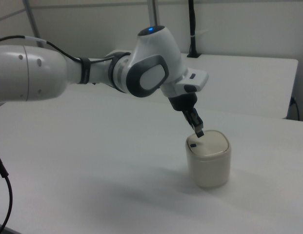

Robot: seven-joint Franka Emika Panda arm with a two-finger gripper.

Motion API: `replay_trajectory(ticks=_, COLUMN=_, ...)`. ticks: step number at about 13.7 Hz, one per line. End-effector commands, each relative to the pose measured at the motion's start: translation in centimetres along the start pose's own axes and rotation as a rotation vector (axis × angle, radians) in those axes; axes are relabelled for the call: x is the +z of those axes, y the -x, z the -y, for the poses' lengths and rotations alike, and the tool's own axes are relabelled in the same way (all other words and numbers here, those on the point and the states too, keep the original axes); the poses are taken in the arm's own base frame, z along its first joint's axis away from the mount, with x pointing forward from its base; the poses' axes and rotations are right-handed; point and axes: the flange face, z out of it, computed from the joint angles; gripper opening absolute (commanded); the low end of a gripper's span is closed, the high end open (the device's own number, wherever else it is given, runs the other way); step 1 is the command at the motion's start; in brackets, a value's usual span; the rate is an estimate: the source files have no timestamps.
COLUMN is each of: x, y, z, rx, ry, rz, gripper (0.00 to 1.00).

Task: Open the trash bin
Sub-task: 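Push the gripper fingers against the lid edge to flip it up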

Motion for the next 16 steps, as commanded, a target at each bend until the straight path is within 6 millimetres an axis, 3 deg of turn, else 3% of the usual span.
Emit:
replay_trajectory(ticks=1, x=1.9, y=0.2, z=-0.2, rx=0.018, ry=0.005, rz=-0.011, gripper=0.03)
replay_trajectory(ticks=5, x=4.3, y=1.4, z=-0.1, rx=-0.011, ry=0.043, rz=0.006, gripper=0.03)
replay_trajectory(ticks=9, x=4.5, y=1.3, z=0.0, rx=-0.014, ry=0.047, rz=0.006, gripper=0.03)
replay_trajectory(ticks=10, x=3.7, y=1.0, z=-0.2, rx=-0.01, ry=0.038, rz=-0.004, gripper=0.03)
replay_trajectory(ticks=12, x=-0.3, y=0.2, z=-0.7, rx=-0.007, ry=-0.001, rz=-0.045, gripper=0.03)
replay_trajectory(ticks=16, x=-7.3, y=1.1, z=0.1, rx=-0.058, ry=-0.051, rz=-0.023, gripper=0.05)
